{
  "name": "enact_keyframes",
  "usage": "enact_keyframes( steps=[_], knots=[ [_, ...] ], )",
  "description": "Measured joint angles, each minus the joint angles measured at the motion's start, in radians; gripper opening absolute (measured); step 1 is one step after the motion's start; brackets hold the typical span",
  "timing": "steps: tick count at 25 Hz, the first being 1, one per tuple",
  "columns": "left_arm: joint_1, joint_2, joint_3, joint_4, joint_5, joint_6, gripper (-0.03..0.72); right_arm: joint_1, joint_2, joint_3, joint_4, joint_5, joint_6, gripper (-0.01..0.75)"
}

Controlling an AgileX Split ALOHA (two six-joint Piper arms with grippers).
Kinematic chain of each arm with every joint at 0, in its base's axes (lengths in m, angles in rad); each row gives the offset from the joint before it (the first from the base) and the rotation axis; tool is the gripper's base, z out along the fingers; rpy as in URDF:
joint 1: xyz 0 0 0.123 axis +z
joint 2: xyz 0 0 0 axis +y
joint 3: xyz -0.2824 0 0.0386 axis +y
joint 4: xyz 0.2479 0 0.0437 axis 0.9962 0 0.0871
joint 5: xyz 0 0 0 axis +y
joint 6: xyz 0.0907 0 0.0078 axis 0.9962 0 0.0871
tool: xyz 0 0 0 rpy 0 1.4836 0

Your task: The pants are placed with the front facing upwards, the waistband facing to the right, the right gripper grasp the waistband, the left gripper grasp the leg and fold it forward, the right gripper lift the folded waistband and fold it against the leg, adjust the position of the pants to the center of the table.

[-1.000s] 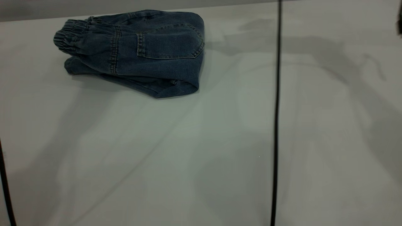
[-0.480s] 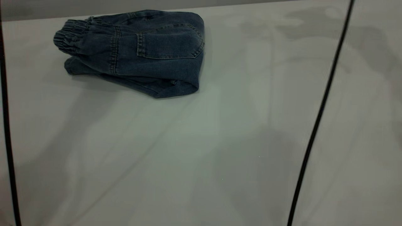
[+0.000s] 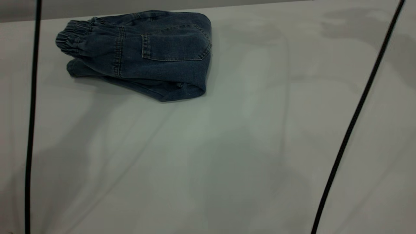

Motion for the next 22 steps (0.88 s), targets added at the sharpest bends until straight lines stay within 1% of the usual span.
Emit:
enact_keyframes(
  steps=[5, 11, 14, 22],
  knots=[
    [0.000, 0.071, 0.000, -0.032, 0.000, 0.000, 0.463, 0.000, -0.111, 0.146, -0.006, 0.000, -0.001, 0.592],
    [-0.001, 0.116, 0.010, -0.052, 0.000, 0.000, 0.463, 0.000, -0.237, 0.263, -0.006, -0.001, -0.002, 0.592],
    [-0.001, 0.116, 0.057, -0.050, -0.002, 0.002, 0.463, 0.000, -0.300, 0.287, -0.003, 0.001, 0.013, 0.592],
    [-0.001, 0.116, 0.255, -0.039, -0.002, 0.007, 0.463, 0.000, -0.426, 0.294, 0.005, 0.000, 0.042, 0.592]
  ],
)
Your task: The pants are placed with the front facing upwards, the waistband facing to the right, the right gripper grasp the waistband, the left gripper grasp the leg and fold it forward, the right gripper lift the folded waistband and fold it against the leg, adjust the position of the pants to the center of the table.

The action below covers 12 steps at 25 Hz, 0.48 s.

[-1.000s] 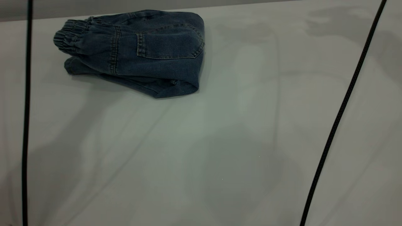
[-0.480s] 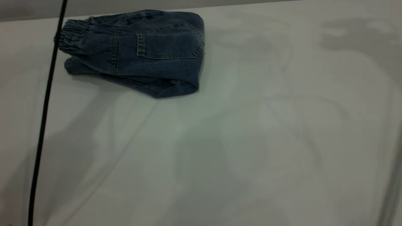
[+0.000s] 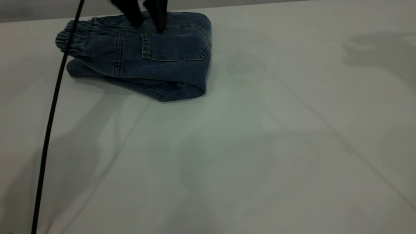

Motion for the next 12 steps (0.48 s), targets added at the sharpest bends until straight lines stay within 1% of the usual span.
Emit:
enact_keyframes(
  steps=[2, 5, 12],
  knots=[
    [0.000, 0.000, 0.044, 0.000, 0.000, 0.001, 0.463, 0.001, -0.017, 0.006, 0.013, 0.000, 0.004, 0.592],
    [0.000, 0.001, 0.088, 0.000, -0.001, 0.014, 0.463, 0.010, -0.042, 0.052, 0.021, -0.002, 0.002, 0.592],
    [0.000, 0.026, 0.094, 0.000, -0.001, 0.047, 0.463, 0.011, -0.095, 0.157, 0.020, -0.001, 0.000, 0.592]
  ],
)
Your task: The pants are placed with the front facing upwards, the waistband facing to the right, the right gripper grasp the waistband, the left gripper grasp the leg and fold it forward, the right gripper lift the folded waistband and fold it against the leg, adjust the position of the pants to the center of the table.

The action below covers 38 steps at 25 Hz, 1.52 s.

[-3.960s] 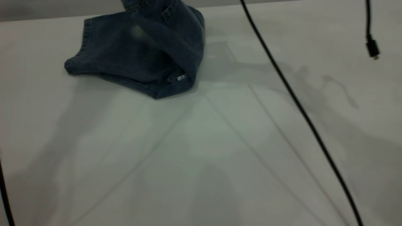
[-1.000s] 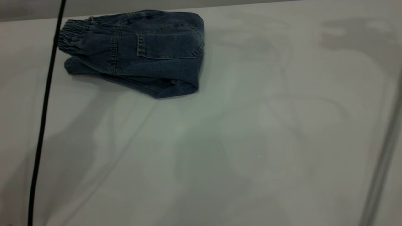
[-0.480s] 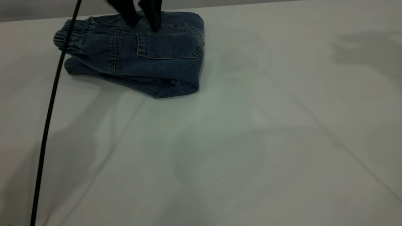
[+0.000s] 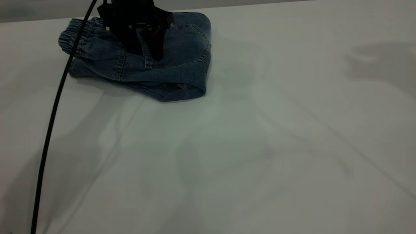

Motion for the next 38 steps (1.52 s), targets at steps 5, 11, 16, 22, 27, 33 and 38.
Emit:
enact_keyframes(
  steps=[5, 11, 16, 22, 27, 33, 38],
  knots=[
    [0.000, 0.040, -0.002, 0.000, -0.004, 0.012, 0.463, -0.001, -0.009, 0.002, 0.002, -0.001, 0.000, 0.592],
    [0.001, 0.057, -0.004, -0.027, -0.004, -0.001, 0.463, -0.001, -0.009, 0.002, 0.002, -0.001, 0.000, 0.591],
    [-0.018, 0.059, -0.002, -0.108, 0.013, -0.004, 0.463, -0.001, -0.009, 0.002, 0.005, -0.001, 0.001, 0.591],
    [-0.106, 0.061, -0.001, -0.139, 0.017, -0.028, 0.463, -0.001, -0.009, 0.002, 0.006, -0.001, 0.000, 0.591],
    [-0.192, 0.061, -0.001, -0.146, 0.008, -0.098, 0.463, -0.001, -0.009, 0.001, 0.006, -0.001, 0.000, 0.591],
    [-0.278, 0.062, -0.001, -0.147, 0.004, -0.192, 0.463, -0.001, -0.009, 0.001, 0.006, 0.000, 0.000, 0.591],
    [-0.300, 0.062, -0.001, -0.151, 0.003, -0.287, 0.463, -0.001, -0.009, 0.001, 0.011, 0.000, 0.000, 0.591]
  ],
)
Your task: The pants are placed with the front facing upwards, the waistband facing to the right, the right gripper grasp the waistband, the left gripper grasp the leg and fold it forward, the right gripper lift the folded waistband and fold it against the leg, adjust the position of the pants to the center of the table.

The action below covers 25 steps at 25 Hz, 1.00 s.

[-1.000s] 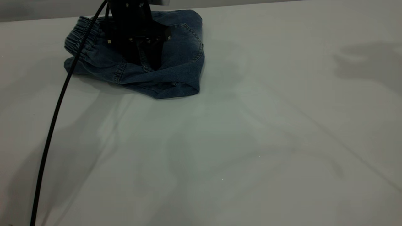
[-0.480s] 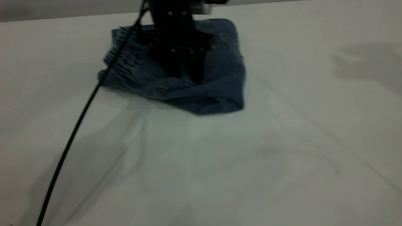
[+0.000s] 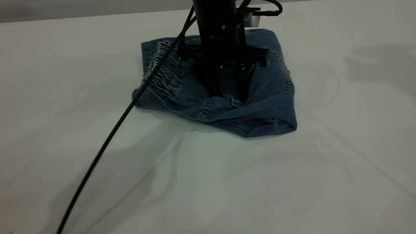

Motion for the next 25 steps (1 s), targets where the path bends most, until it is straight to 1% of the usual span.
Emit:
enact_keyframes(
  steps=[6, 11, 16, 20, 25],
  knots=[
    [0.000, -0.007, -0.001, 0.002, 0.000, -0.005, 0.463, 0.000, 0.000, 0.000, 0.003, 0.000, 0.000, 0.591],
    [0.000, -0.064, 0.000, 0.005, 0.003, 0.075, 0.463, 0.000, 0.000, 0.000, 0.015, 0.000, 0.000, 0.591],
    [0.003, -0.154, -0.064, 0.039, 0.004, 0.136, 0.463, 0.000, 0.000, 0.000, 0.023, 0.000, -0.004, 0.591],
    [0.003, -0.222, -0.112, 0.103, 0.004, 0.197, 0.463, 0.000, -0.010, 0.000, 0.023, 0.000, -0.004, 0.591],
    [0.003, -0.333, -0.112, 0.242, 0.007, 0.182, 0.463, 0.000, -0.077, 0.000, 0.025, 0.000, -0.003, 0.591]
  ],
)
